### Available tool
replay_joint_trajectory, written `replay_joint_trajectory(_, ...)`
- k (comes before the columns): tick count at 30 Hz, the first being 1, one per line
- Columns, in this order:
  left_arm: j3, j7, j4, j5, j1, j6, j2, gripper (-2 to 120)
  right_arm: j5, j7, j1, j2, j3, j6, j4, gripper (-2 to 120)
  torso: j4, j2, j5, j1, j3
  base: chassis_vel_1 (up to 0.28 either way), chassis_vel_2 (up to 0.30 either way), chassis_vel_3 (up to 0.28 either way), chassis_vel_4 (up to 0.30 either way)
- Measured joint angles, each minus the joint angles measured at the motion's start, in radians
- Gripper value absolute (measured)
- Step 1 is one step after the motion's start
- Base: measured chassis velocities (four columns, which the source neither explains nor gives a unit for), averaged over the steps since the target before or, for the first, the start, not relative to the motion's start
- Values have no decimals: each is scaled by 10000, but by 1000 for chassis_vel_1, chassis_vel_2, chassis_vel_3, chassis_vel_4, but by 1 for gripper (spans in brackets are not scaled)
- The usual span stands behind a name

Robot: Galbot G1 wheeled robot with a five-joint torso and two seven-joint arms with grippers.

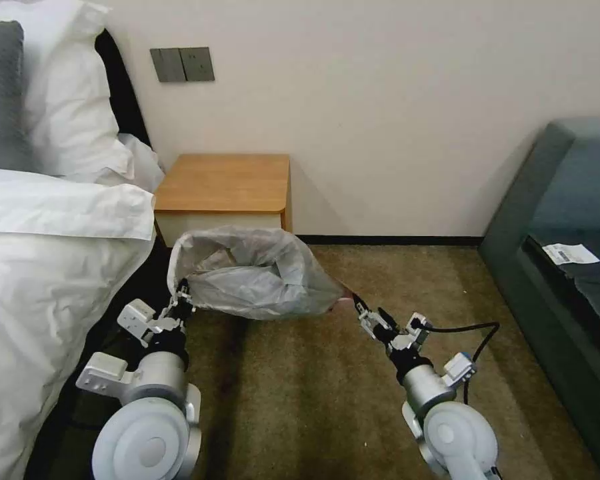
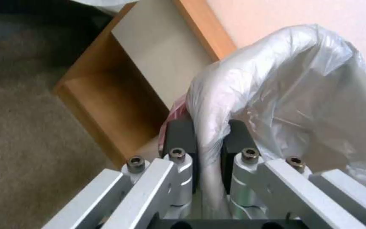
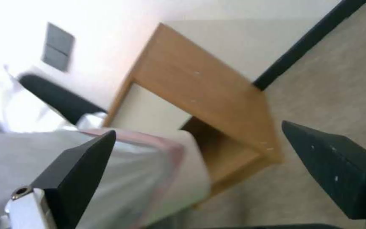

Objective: Pick up the garbage bag from the table and place it over the trash can.

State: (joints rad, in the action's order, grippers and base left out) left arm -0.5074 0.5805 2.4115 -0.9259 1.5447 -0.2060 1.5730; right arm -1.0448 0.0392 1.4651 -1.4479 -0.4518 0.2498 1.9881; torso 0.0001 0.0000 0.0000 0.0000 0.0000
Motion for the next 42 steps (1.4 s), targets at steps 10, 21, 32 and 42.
replay_joint_trajectory(10,193,-147,-305,627,14,82,23,7,3,325,75,-128,432,-70,710,100,-2,0,0,0,0,0,0,0,0)
replay_joint_trajectory(21,488,-1138,-1392,4328,433,984,-1,7,7192,1119,-427,1114,2384,-1907,2399,84,-1,0,2,-1,0,0,0,0,0)
replay_joint_trajectory(32,872,-1695,-2254,6933,753,1804,-353,7,10770,1643,-3011,3736,4735,-1373,1762,44,2,0,2,0,1,0,0,0,0)
replay_joint_trajectory(42,1476,-1714,-2518,7562,889,1877,-218,7,8660,1119,-4800,4290,6708,92,599,8,-1,0,0,-1,1,0,0,0,0)
